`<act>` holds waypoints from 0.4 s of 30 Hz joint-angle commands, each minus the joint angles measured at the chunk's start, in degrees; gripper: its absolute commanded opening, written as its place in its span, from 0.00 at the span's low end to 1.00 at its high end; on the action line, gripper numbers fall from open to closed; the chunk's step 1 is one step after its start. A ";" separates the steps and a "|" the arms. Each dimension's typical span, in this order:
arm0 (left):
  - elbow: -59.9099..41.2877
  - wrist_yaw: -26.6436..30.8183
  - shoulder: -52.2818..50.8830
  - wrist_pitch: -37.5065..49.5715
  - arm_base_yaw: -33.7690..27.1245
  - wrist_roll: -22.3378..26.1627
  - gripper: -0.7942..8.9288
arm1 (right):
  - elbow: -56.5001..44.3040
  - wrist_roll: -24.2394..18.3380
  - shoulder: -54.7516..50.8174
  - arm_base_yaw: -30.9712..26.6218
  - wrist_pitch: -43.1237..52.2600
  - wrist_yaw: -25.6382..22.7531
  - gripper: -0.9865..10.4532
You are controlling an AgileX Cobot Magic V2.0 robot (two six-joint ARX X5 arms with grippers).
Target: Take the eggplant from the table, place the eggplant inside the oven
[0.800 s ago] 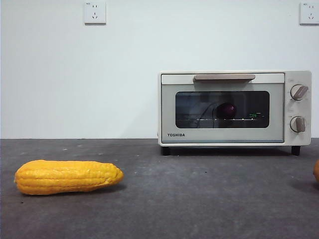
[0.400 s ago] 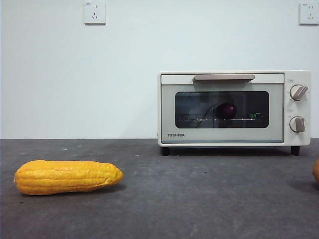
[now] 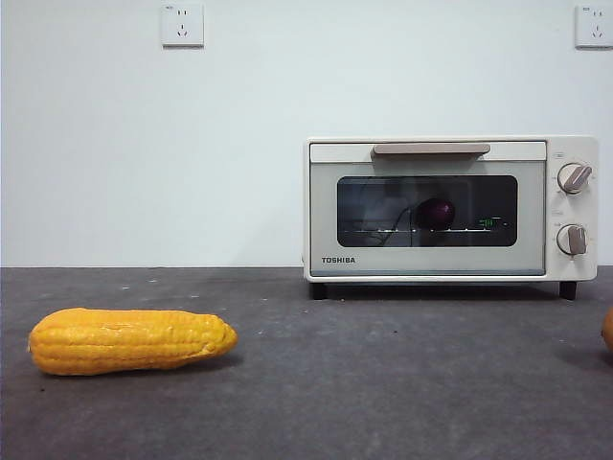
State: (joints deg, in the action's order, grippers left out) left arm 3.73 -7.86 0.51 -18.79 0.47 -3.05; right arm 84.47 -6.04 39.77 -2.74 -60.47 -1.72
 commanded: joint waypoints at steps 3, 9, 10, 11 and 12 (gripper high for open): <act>-0.44 0.00 0.02 0.37 -0.17 -0.22 0.08 | -0.66 -0.24 -4.57 -0.76 -0.11 -0.24 0.09; -0.44 0.00 0.02 0.37 -0.17 -0.22 0.08 | -6.01 -0.20 -10.49 -0.76 0.07 -0.22 0.09; -0.44 0.00 0.02 0.37 -0.17 -0.22 0.08 | -7.43 -0.17 -11.72 -0.76 0.04 -0.22 0.09; -0.44 0.00 0.02 0.37 -0.17 -0.22 0.08 | -8.79 -0.15 -12.83 -0.76 0.13 -0.22 0.09; -0.44 0.00 0.02 0.37 -0.17 -0.22 0.08 | -10.54 0.00 -14.08 -0.76 0.57 -0.22 0.09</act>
State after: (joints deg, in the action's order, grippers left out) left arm 3.73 -7.86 0.51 -18.79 0.47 -3.05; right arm 75.33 -6.02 26.89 -3.40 -60.38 -1.72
